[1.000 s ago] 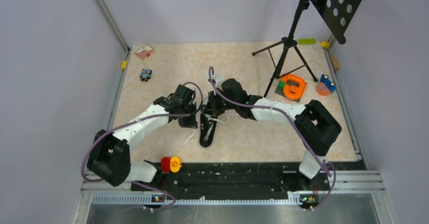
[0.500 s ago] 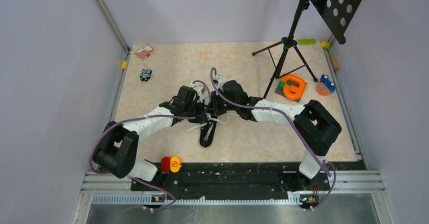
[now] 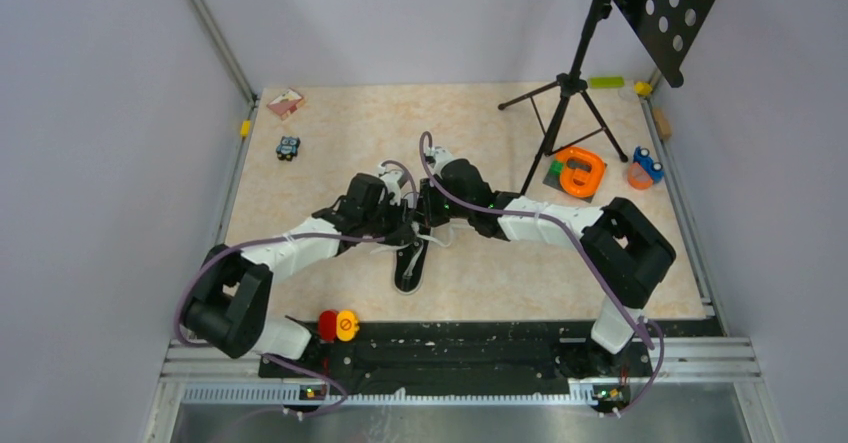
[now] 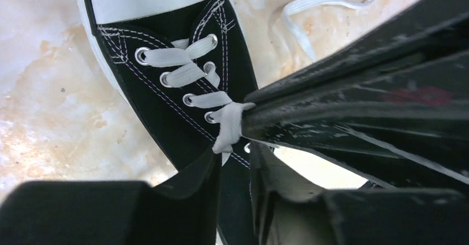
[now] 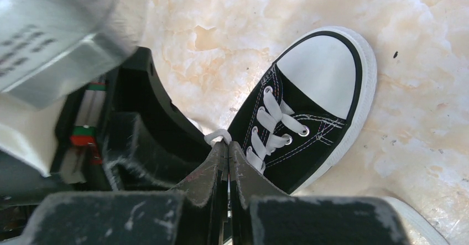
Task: Tie the shoes
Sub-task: Wrap the shoelace around the shoelace.
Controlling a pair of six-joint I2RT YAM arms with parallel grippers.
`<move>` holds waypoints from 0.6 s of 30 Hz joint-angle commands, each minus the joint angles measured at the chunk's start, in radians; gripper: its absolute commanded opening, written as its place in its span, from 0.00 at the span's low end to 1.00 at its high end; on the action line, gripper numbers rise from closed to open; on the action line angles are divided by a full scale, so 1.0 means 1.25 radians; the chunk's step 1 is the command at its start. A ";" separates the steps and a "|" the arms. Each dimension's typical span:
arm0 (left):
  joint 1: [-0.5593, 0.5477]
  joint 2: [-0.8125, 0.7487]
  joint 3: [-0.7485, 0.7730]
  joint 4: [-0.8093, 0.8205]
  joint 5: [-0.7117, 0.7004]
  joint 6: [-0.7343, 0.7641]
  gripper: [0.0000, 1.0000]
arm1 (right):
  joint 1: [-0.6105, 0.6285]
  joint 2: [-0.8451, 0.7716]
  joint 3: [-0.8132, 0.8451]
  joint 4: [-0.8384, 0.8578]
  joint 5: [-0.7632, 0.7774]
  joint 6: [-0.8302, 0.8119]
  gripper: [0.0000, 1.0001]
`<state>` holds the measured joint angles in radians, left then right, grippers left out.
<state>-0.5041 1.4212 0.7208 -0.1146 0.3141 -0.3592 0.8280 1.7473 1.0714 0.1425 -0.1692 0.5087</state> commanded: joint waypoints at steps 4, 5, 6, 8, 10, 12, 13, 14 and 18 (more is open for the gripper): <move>-0.002 -0.092 -0.017 0.019 -0.040 0.024 0.41 | -0.007 -0.046 -0.005 0.037 -0.006 0.005 0.00; -0.002 -0.102 -0.029 0.036 -0.042 0.021 0.42 | -0.006 -0.045 -0.005 0.036 -0.008 0.005 0.00; -0.003 -0.113 -0.042 0.055 -0.051 0.016 0.46 | -0.007 -0.044 -0.006 0.036 -0.009 0.004 0.00; -0.003 -0.130 -0.065 0.083 -0.054 0.012 0.52 | -0.007 -0.043 -0.006 0.037 -0.012 0.005 0.00; -0.003 -0.134 -0.076 0.114 -0.050 0.011 0.53 | -0.006 -0.044 -0.006 0.039 -0.012 0.005 0.00; -0.003 -0.128 -0.079 0.122 -0.046 0.009 0.54 | -0.006 -0.044 -0.004 0.041 -0.013 0.006 0.00; -0.003 -0.127 -0.082 0.128 -0.044 0.004 0.54 | -0.007 -0.044 -0.004 0.040 -0.013 0.007 0.00; -0.004 -0.126 -0.087 0.138 -0.041 -0.005 0.53 | -0.007 -0.043 -0.003 0.041 -0.013 0.007 0.00; -0.009 -0.127 -0.106 0.200 -0.033 -0.062 0.50 | -0.007 -0.042 -0.003 0.044 -0.014 0.009 0.00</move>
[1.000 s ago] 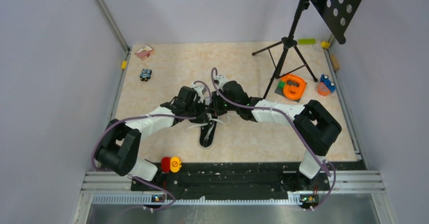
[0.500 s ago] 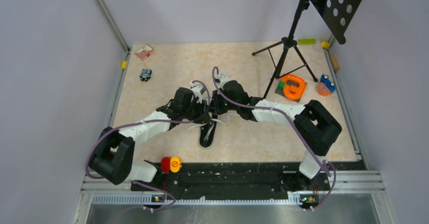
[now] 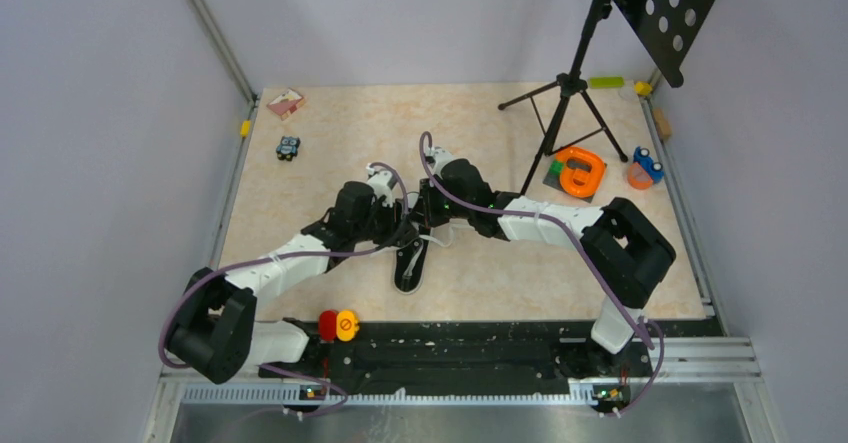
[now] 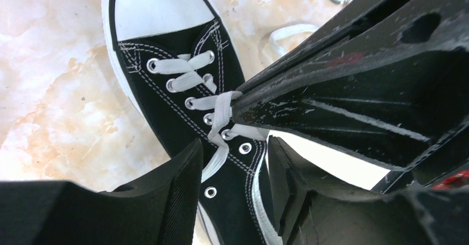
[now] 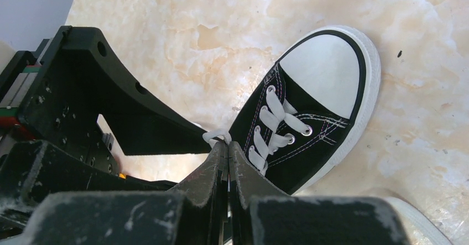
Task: Tie the shoes
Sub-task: Wrap the shoelace around the shoelace.
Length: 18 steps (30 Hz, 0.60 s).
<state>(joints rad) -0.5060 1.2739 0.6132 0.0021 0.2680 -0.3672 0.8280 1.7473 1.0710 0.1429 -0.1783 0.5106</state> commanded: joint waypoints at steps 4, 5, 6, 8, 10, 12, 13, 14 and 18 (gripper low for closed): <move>-0.018 -0.005 -0.053 0.182 -0.029 -0.114 0.48 | -0.007 -0.039 -0.005 0.052 -0.014 0.017 0.00; -0.019 0.000 -0.055 0.185 -0.037 -0.119 0.48 | -0.007 -0.038 -0.006 0.053 -0.015 0.019 0.00; -0.021 0.005 -0.054 0.186 -0.042 -0.120 0.47 | -0.007 -0.039 -0.007 0.054 -0.017 0.019 0.00; -0.024 0.010 -0.056 0.193 -0.045 -0.121 0.44 | -0.006 -0.039 -0.007 0.054 -0.018 0.019 0.00; -0.028 0.007 -0.059 0.203 -0.052 -0.126 0.42 | -0.007 -0.039 -0.006 0.052 -0.018 0.019 0.00; -0.030 0.004 -0.063 0.209 -0.064 -0.137 0.41 | -0.007 -0.039 -0.007 0.052 -0.018 0.019 0.00; -0.031 0.002 -0.067 0.213 -0.069 -0.144 0.41 | -0.006 -0.038 -0.006 0.053 -0.019 0.020 0.00; -0.033 0.001 -0.070 0.222 -0.072 -0.145 0.41 | -0.006 -0.037 -0.007 0.055 -0.020 0.019 0.00; -0.036 0.021 -0.068 0.225 -0.077 -0.137 0.40 | -0.006 -0.035 -0.007 0.057 -0.025 0.023 0.00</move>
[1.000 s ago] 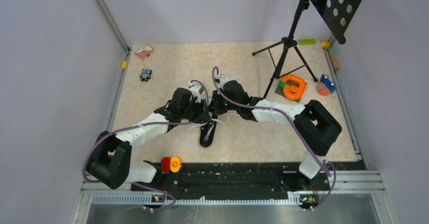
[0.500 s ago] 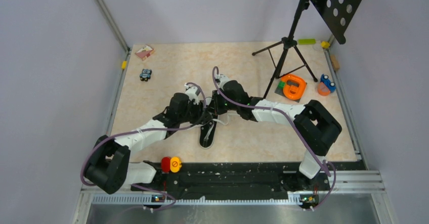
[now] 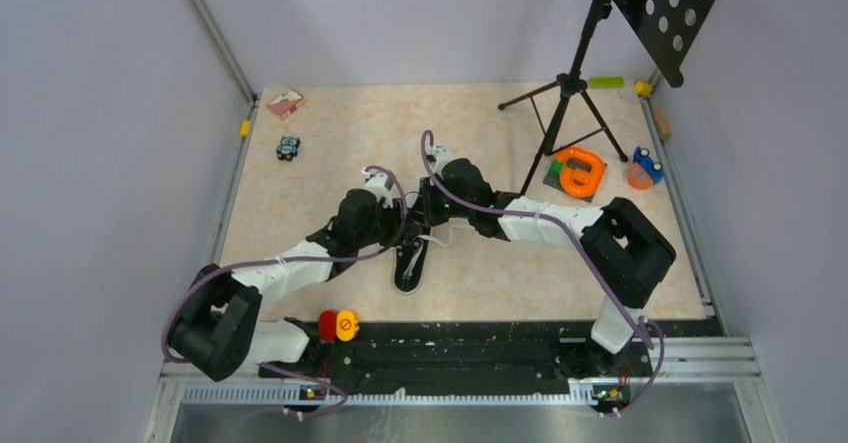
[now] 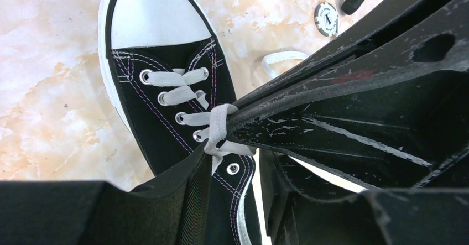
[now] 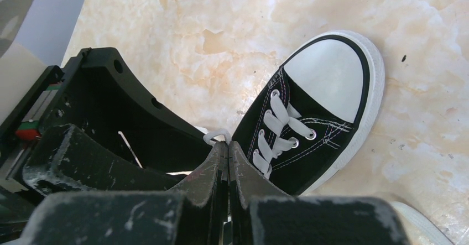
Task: Tie the shoes
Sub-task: Wrap the shoelace around the shoelace.
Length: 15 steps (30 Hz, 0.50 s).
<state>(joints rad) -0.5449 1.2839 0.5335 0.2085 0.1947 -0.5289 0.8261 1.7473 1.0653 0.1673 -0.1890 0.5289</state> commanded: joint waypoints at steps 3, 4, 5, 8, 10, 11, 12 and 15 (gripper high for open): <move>-0.007 0.020 -0.012 0.074 -0.020 -0.008 0.38 | -0.006 -0.035 -0.002 0.037 -0.016 0.008 0.00; -0.007 0.019 -0.015 0.082 -0.020 -0.009 0.37 | -0.006 -0.035 -0.002 0.036 -0.016 0.008 0.00; -0.009 0.020 -0.017 0.087 -0.020 -0.011 0.36 | -0.004 -0.035 -0.002 0.036 -0.016 0.008 0.00; -0.011 0.029 -0.015 0.096 -0.015 -0.015 0.32 | -0.005 -0.035 -0.002 0.034 -0.016 0.008 0.00; -0.010 0.035 -0.012 0.099 -0.011 -0.016 0.29 | -0.005 -0.034 -0.001 0.033 -0.018 0.007 0.00; -0.010 0.036 -0.012 0.102 -0.011 -0.015 0.28 | -0.005 -0.034 -0.001 0.033 -0.018 0.008 0.00; -0.011 0.036 -0.012 0.103 -0.013 -0.016 0.27 | -0.005 -0.035 -0.001 0.032 -0.019 0.008 0.00; -0.011 0.031 -0.017 0.112 -0.020 -0.016 0.22 | -0.005 -0.035 -0.001 0.033 -0.024 0.010 0.00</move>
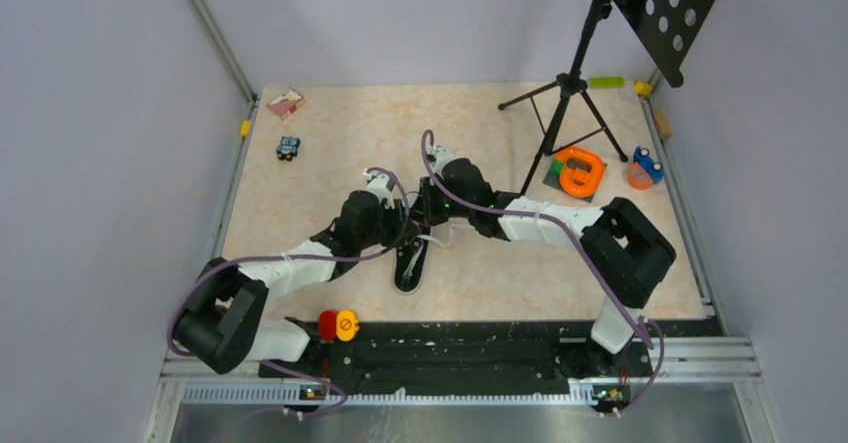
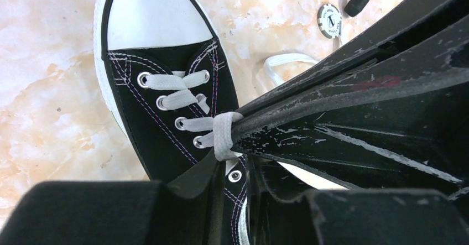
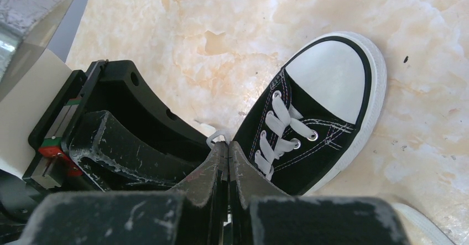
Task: Tie the shoes
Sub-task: Wrap the shoelace around the shoelace.
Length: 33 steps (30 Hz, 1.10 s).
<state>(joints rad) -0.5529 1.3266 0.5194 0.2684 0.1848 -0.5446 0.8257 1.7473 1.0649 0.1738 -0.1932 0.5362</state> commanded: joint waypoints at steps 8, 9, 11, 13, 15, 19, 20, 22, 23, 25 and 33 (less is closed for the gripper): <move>-0.004 0.011 -0.012 0.073 0.007 0.006 0.00 | -0.004 -0.044 -0.006 0.020 -0.024 0.006 0.00; -0.003 0.006 -0.017 0.075 0.002 0.006 0.00 | -0.005 -0.048 -0.009 0.017 -0.018 0.006 0.00; -0.004 -0.004 -0.027 0.076 -0.007 0.012 0.00 | -0.005 -0.058 -0.012 0.007 -0.003 0.007 0.00; -0.004 -0.013 -0.035 0.072 -0.014 0.025 0.00 | -0.005 -0.067 -0.015 -0.006 0.013 0.005 0.10; -0.004 -0.022 -0.044 0.073 -0.011 0.041 0.00 | -0.005 -0.077 -0.020 -0.016 0.029 0.004 0.23; -0.004 -0.031 -0.056 0.086 0.027 0.081 0.00 | -0.005 -0.102 -0.032 -0.032 0.057 0.003 0.32; -0.004 -0.032 -0.058 0.088 0.039 0.090 0.00 | -0.005 -0.107 -0.034 -0.036 0.060 0.001 0.33; -0.004 -0.032 -0.066 0.106 0.061 0.101 0.00 | -0.005 -0.112 -0.038 -0.037 0.060 0.002 0.33; -0.003 -0.032 -0.067 0.111 0.071 0.105 0.00 | -0.005 -0.113 -0.039 -0.035 0.058 0.002 0.33; -0.004 -0.031 -0.068 0.122 0.082 0.111 0.00 | -0.005 -0.108 -0.039 -0.032 0.053 0.004 0.34; -0.003 -0.003 -0.048 0.147 0.140 0.170 0.00 | -0.006 -0.125 -0.037 -0.071 0.123 0.032 0.37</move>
<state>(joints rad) -0.5545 1.3128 0.4465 0.3962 0.2893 -0.4030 0.8219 1.6466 1.0206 0.1051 -0.1211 0.5556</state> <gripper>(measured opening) 0.010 0.351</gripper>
